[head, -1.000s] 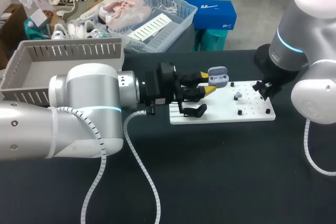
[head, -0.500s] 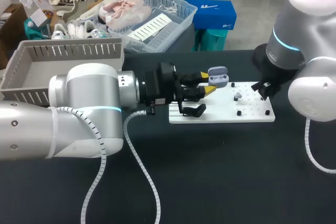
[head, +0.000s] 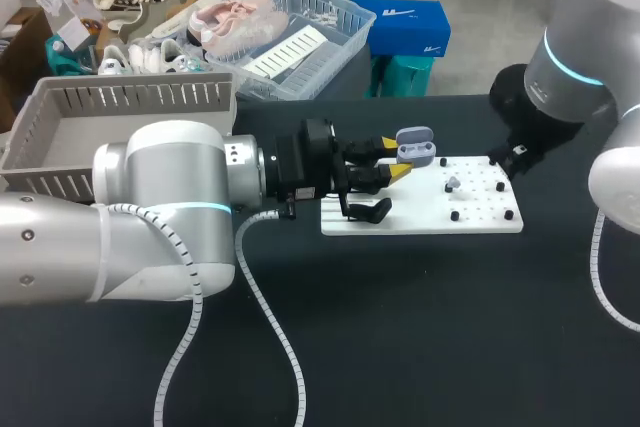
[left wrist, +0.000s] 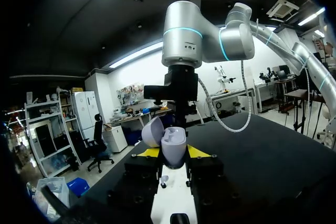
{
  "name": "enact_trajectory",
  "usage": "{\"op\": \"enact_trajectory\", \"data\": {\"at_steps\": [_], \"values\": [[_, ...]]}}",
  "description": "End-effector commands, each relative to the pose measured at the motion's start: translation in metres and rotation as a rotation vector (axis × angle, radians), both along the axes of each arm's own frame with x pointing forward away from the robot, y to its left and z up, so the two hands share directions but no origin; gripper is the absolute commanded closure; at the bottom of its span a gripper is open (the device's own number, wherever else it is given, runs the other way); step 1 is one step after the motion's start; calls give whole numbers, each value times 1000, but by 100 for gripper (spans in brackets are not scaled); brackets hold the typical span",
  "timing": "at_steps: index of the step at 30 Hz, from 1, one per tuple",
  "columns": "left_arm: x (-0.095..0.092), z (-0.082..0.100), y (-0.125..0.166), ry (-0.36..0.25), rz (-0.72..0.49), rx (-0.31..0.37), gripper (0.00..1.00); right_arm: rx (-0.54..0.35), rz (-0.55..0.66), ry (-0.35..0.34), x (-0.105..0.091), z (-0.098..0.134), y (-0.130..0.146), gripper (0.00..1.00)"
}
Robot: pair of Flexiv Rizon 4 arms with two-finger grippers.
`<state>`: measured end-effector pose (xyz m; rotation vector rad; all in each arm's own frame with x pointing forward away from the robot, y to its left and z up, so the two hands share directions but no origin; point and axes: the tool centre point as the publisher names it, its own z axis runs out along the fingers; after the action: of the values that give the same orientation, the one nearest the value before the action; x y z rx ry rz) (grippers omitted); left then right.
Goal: Pick up each earbud case from the left stands, insert the matching earbuds, close the lid, and place the case in the box.
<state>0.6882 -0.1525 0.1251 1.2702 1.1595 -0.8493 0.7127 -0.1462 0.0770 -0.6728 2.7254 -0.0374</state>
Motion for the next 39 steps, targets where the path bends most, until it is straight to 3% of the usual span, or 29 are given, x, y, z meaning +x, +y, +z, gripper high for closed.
{"op": "enact_trajectory", "data": {"at_steps": [1, 23, 30, 39], "values": [[0, -1, -1, -2, 5, -3, 100, 50, 21, -63, -31, 16, 0, 100], [0, -1, -1, -2, 5, -3, 100, 50, 21, -63, -31, 16, 0, 100], [0, -1, -1, -2, 5, -3, 100, 43, -199, 33, -41, 5, 11, 100], [0, -1, -1, -2, 5, -3, 100, 190, -522, 164, -73, 13, 13, 100]]}}
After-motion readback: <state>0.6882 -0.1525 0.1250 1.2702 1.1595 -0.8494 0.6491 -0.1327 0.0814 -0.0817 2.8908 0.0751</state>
